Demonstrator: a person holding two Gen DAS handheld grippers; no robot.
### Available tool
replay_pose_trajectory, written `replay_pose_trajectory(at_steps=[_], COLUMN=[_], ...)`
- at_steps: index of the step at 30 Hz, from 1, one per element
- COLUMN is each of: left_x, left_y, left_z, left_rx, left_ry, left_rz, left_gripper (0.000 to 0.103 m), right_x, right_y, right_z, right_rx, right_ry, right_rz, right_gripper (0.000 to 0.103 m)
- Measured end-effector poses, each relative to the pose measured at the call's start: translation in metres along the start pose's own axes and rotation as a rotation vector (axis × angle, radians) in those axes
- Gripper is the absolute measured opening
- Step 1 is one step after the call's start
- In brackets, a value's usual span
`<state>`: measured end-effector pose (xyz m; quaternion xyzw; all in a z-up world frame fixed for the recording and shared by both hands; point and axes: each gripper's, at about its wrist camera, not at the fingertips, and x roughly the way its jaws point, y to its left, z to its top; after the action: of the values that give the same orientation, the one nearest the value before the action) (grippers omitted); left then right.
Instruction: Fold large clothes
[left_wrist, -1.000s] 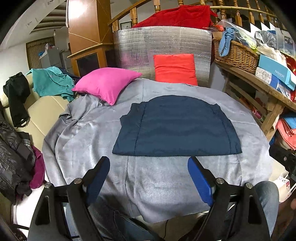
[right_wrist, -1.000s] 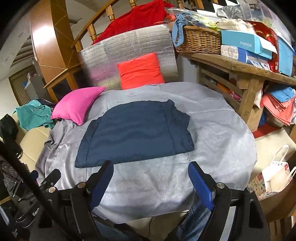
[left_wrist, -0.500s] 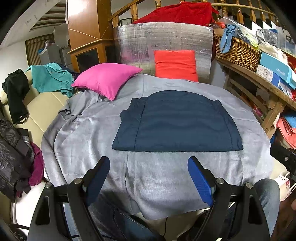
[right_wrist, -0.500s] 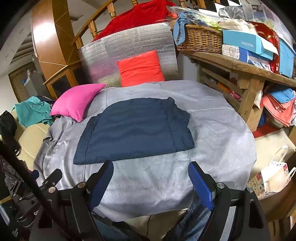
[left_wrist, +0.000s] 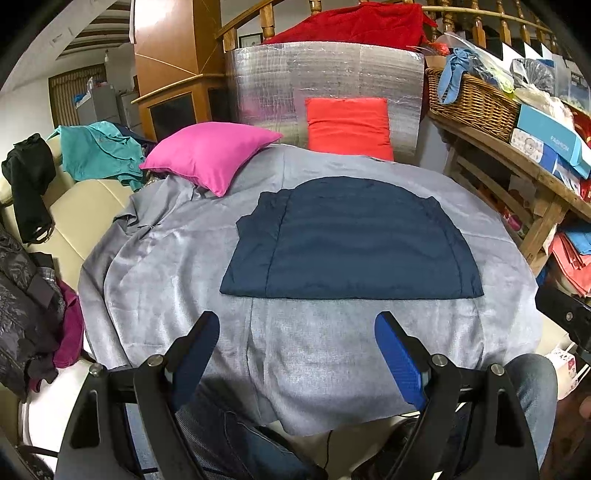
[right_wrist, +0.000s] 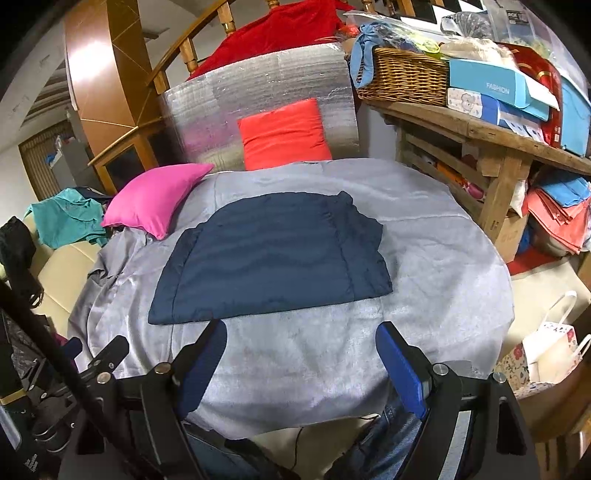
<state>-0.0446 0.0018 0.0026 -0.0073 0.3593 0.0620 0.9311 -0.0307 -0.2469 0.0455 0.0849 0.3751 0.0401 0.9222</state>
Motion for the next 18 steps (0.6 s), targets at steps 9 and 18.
replay_pose_trajectory(at_steps=[9,18], left_x=[-0.0004,-0.0059], left_y=[-0.0002,-0.0025], left_z=[0.0015,0.0031], left_rx=[-0.004,0.009], left_ry=[-0.004,-0.008], left_rz=[-0.007,-0.007], left_gripper=[0.086,0.086], right_x=[0.0001,-0.0050], right_y=[0.0021,0.0017], right_z=[0.0017,0.0039], right_rx=[-0.010,-0.012], right_ry=[-0.001,-0.012], right_rz=[-0.006,-0.006], right_gripper=[0.085,0.085])
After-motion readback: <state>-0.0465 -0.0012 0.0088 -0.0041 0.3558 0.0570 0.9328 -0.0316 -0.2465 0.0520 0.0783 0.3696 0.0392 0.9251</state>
